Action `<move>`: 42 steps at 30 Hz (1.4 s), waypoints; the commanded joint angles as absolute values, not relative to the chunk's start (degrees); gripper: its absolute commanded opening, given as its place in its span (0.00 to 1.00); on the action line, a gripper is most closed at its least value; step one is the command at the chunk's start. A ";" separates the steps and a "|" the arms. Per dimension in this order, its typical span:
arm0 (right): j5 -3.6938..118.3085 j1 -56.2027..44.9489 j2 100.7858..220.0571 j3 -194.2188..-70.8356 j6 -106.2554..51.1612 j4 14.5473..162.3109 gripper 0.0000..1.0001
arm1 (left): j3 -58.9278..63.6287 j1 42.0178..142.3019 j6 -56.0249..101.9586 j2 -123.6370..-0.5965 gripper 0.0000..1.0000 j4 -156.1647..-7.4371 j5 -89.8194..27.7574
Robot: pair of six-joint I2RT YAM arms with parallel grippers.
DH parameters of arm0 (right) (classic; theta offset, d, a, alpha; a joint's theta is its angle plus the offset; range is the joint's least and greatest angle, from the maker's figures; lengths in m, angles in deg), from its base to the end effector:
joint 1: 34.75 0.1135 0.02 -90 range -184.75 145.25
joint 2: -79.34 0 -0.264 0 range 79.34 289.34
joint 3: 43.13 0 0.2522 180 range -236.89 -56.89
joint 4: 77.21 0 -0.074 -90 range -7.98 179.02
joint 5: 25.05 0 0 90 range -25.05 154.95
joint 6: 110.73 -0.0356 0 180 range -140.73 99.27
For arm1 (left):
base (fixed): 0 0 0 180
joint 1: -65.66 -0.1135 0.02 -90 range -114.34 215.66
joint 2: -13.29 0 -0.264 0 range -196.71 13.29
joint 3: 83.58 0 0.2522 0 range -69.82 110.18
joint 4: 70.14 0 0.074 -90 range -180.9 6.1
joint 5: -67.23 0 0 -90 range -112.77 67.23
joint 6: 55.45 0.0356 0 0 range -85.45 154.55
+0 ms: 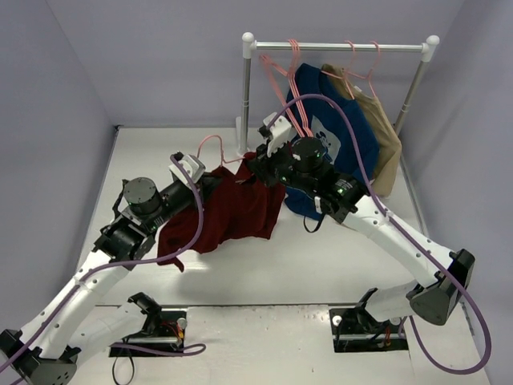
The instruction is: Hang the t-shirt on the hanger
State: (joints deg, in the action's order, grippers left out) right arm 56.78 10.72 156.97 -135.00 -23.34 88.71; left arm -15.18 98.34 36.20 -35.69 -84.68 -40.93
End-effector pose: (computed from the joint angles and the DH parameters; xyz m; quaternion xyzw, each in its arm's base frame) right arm 0.2188 0.2296 0.4337 -0.3043 0.6372 0.3337 0.6245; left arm 0.1556 -0.1130 0.4057 0.3082 0.6038 -0.2974 0.6723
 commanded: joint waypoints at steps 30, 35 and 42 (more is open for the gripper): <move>29.29 -3.39 149.67 -133.59 -5.76 82.93 0.58 | -27.46 96.77 28.29 -31.20 0.00 -63.16 -48.33; 30.58 -5.05 150.92 -132.37 2.43 81.35 0.63 | -26.37 96.72 28.27 -31.31 0.00 -63.92 -52.24; 31.22 -5.49 153.55 -135.18 11.52 77.60 0.68 | -24.65 96.69 28.73 -30.90 0.00 -66.94 -54.48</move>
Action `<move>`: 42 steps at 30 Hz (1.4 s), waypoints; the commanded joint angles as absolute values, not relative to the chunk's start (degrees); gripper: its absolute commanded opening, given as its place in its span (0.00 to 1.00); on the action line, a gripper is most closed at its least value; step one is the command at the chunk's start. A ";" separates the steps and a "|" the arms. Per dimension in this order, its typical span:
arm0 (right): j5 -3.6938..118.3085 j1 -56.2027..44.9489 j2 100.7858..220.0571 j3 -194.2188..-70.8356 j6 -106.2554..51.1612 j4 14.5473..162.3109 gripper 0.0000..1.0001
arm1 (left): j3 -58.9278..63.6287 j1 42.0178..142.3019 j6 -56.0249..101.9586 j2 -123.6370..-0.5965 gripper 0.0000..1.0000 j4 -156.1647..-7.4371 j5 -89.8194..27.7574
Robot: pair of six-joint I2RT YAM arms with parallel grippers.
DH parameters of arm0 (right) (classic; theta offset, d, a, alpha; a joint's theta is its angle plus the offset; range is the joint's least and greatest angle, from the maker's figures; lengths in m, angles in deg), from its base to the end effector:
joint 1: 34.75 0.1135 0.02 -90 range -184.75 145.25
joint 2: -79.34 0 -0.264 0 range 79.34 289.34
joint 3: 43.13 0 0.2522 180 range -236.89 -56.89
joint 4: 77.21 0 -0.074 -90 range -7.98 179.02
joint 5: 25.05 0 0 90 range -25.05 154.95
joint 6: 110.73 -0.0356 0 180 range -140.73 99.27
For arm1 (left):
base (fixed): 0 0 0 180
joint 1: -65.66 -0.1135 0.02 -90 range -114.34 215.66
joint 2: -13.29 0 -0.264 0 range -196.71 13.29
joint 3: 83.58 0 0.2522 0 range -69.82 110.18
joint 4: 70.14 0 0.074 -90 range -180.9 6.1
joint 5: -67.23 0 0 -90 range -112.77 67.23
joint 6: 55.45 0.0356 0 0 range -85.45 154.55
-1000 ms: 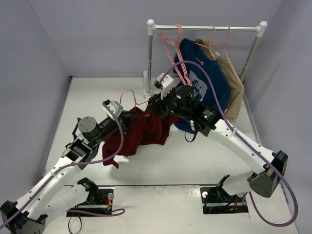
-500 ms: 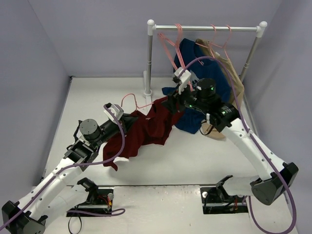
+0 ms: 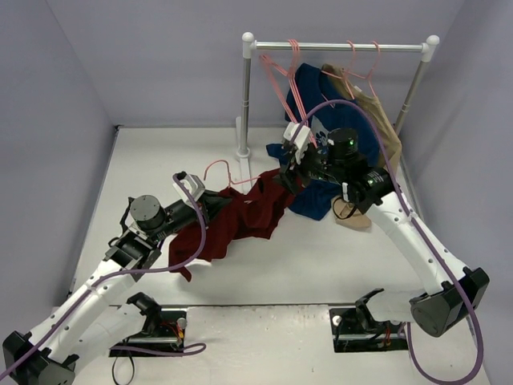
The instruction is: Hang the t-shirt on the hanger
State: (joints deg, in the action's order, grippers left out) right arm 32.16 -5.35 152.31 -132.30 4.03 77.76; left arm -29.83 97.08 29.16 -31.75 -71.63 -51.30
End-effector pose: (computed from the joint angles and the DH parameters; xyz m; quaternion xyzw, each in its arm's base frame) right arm 0.2411 0.1580 0.4203 -0.4952 0.5651 0.2394 0.6149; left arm 0.1509 -0.1121 0.3517 0.3244 0.5827 -0.3842 0.6385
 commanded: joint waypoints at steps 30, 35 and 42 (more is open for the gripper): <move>15.45 -5.26 149.01 -130.40 11.01 76.90 0.05 | -4.65 90.38 40.70 -42.67 0.00 -90.07 -77.09; 11.95 -5.31 148.06 -131.60 9.49 76.81 0.00 | -0.37 88.24 43.43 -44.10 0.00 -95.96 -78.85; 13.97 -5.31 144.50 -132.21 8.49 76.98 0.00 | 5.50 85.02 48.84 -44.63 0.21 -105.39 -77.05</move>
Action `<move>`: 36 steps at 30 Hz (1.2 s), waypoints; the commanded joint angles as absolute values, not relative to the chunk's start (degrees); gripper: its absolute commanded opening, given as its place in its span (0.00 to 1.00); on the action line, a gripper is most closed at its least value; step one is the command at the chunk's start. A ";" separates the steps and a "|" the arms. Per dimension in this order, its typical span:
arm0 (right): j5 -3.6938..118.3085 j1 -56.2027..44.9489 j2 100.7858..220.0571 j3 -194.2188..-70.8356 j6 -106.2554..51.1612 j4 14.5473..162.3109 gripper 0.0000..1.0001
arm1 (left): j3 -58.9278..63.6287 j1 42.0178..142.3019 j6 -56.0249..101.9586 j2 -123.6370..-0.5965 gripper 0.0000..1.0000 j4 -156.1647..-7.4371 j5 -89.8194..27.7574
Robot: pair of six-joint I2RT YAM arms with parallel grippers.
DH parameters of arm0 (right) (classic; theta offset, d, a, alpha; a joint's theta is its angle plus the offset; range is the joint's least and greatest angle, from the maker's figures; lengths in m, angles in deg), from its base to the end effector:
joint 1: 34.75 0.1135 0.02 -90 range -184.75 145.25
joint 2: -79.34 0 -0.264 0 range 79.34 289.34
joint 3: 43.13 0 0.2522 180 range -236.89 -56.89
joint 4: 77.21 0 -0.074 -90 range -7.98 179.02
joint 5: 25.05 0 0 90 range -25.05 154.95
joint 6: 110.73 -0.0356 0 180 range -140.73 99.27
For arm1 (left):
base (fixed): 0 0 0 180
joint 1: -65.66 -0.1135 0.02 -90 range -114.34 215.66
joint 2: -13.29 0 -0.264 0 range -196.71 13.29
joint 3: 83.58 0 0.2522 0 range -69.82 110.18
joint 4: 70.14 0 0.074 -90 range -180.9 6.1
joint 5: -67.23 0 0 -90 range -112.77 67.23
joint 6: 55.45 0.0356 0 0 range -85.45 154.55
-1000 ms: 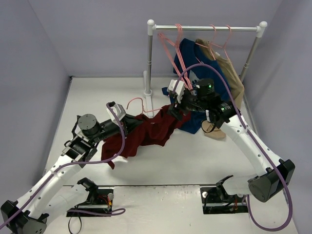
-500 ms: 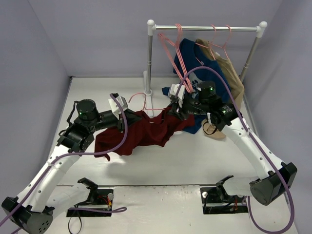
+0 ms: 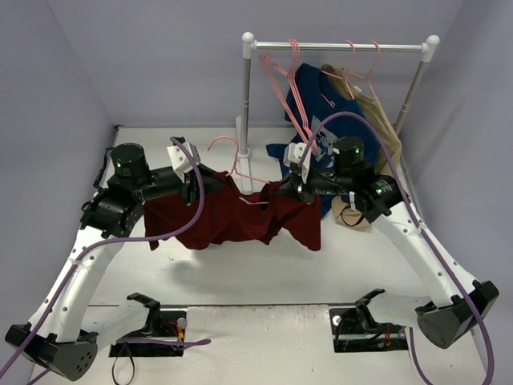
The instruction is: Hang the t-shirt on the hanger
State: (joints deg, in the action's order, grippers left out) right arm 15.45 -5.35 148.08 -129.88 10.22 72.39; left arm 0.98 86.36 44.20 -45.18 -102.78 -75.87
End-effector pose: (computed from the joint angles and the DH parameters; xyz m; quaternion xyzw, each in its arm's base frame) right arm 0.2123 0.1507 0.4167 -0.5825 0.4799 0.3185 0.5735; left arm 0.1800 -0.0985 0.4386 0.4619 0.5665 -0.3894 0.5605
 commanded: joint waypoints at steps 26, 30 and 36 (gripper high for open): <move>23.11 -5.77 151.45 -154.52 -1.48 78.53 0.00 | 18.59 75.15 39.75 -42.77 0.58 -107.52 -28.02; 32.10 -5.60 154.57 -165.49 -5.82 84.79 0.00 | 24.54 75.15 37.62 -41.82 0.63 -107.55 -17.38; 40.51 -5.66 155.10 -169.22 -12.56 96.44 0.00 | 25.85 75.21 37.80 -40.30 0.64 -107.37 -13.60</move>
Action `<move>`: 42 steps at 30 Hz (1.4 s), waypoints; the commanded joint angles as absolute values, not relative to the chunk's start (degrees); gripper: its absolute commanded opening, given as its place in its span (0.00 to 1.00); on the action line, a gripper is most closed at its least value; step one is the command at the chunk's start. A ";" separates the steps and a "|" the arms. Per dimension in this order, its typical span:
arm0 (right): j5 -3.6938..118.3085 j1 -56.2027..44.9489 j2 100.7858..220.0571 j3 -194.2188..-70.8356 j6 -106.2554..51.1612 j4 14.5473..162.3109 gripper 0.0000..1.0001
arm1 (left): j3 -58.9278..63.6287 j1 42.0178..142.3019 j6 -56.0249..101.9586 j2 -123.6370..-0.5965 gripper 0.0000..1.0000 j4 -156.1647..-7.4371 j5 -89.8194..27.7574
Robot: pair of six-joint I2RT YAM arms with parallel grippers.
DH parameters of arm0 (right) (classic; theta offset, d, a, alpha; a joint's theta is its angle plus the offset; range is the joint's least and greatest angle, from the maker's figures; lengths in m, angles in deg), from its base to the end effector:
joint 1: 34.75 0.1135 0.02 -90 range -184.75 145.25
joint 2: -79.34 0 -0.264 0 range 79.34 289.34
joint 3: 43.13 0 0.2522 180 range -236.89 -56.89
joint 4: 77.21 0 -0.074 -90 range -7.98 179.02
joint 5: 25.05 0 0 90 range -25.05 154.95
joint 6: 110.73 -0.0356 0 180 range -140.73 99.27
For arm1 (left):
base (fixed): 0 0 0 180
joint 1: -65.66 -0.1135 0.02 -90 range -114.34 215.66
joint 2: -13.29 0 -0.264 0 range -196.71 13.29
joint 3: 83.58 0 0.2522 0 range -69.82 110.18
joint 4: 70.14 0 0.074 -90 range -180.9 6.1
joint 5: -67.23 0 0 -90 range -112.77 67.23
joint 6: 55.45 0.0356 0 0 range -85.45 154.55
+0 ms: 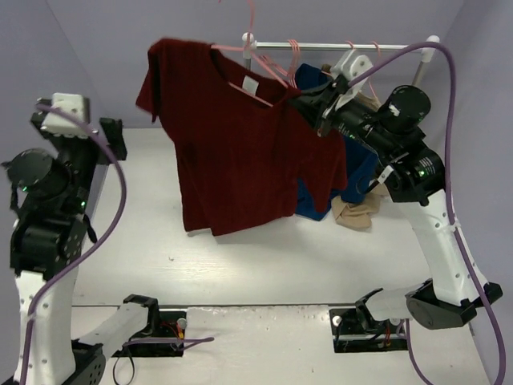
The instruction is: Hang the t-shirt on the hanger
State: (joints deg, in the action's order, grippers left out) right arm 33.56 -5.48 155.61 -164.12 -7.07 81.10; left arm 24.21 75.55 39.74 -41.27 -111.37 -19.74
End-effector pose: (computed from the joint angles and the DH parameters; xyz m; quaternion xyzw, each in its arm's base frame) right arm 0.1938 0.1299 0.5883 -0.4043 0.4117 0.2569 0.7752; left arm 0.1235 -0.0196 0.5534 0.0622 0.6264 -0.0152 0.7769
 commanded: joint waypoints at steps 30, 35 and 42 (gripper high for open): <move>61.44 -6.01 136.27 -149.87 -5.78 89.29 0.00 | 22.56 75.15 25.51 -44.01 0.65 -109.83 -22.77; 58.01 -6.01 137.88 -144.98 -8.54 89.38 0.00 | 21.15 75.24 25.41 -43.93 0.65 -111.14 -23.99; 59.43 -6.01 134.83 -133.00 -11.99 89.60 0.00 | 17.29 75.15 26.11 -41.58 0.65 -113.32 -23.30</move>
State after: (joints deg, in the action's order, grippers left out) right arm 58.73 -5.81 136.86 -136.43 -9.66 82.69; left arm 18.03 75.44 26.60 -43.17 -114.63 -22.97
